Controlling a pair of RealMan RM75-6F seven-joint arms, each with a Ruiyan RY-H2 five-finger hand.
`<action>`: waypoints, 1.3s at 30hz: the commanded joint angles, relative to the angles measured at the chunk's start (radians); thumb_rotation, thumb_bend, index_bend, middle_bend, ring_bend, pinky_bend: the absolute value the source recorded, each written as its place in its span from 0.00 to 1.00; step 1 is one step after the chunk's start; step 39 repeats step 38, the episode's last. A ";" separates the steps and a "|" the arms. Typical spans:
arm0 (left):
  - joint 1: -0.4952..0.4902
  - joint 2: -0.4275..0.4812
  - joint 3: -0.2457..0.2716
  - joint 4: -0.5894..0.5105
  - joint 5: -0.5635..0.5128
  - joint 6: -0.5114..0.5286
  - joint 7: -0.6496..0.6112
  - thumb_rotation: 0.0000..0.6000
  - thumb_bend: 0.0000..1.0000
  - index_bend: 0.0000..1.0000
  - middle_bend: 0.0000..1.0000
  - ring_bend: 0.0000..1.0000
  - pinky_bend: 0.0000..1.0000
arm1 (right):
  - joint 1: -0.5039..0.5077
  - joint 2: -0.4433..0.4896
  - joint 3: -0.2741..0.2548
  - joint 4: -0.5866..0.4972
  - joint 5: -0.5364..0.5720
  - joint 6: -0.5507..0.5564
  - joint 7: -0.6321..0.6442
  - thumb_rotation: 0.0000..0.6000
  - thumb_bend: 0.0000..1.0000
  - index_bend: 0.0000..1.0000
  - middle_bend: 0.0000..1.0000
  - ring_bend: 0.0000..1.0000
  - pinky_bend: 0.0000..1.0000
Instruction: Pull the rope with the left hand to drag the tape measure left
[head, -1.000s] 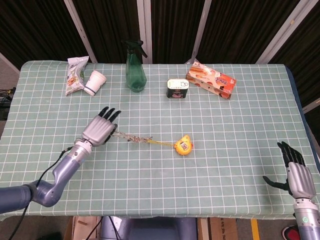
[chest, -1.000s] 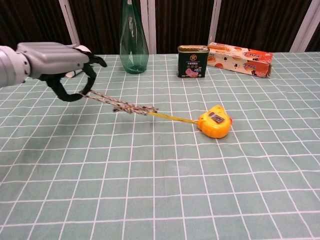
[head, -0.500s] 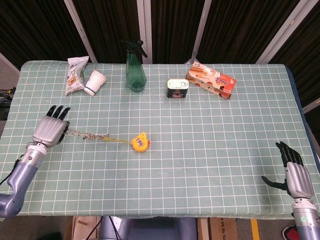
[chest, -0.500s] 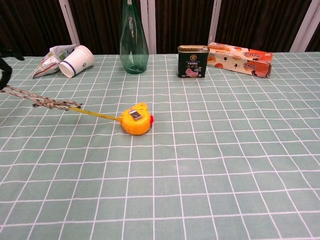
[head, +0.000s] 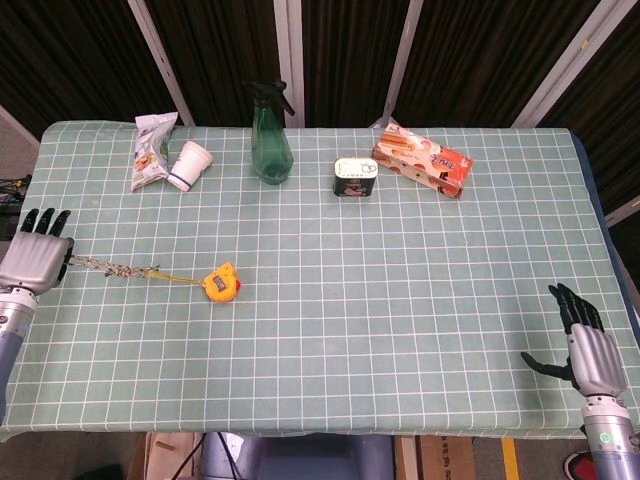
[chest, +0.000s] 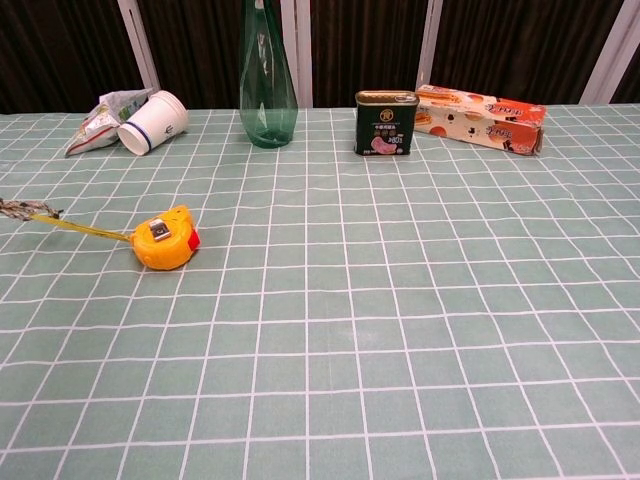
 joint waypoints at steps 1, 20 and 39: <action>0.008 -0.004 -0.008 0.002 0.003 -0.010 -0.004 1.00 0.51 0.54 0.02 0.00 0.00 | 0.000 -0.001 0.000 0.000 0.000 0.001 0.000 1.00 0.18 0.00 0.00 0.00 0.00; 0.189 0.019 -0.082 -0.336 0.104 0.277 -0.173 1.00 0.04 0.00 0.00 0.00 0.00 | 0.003 -0.012 -0.009 0.027 -0.042 0.019 -0.024 1.00 0.18 0.00 0.00 0.00 0.00; 0.370 -0.133 0.047 -0.316 0.522 0.538 -0.211 1.00 0.02 0.00 0.00 0.00 0.00 | 0.005 -0.058 -0.057 0.087 -0.211 0.097 -0.122 1.00 0.18 0.00 0.00 0.00 0.00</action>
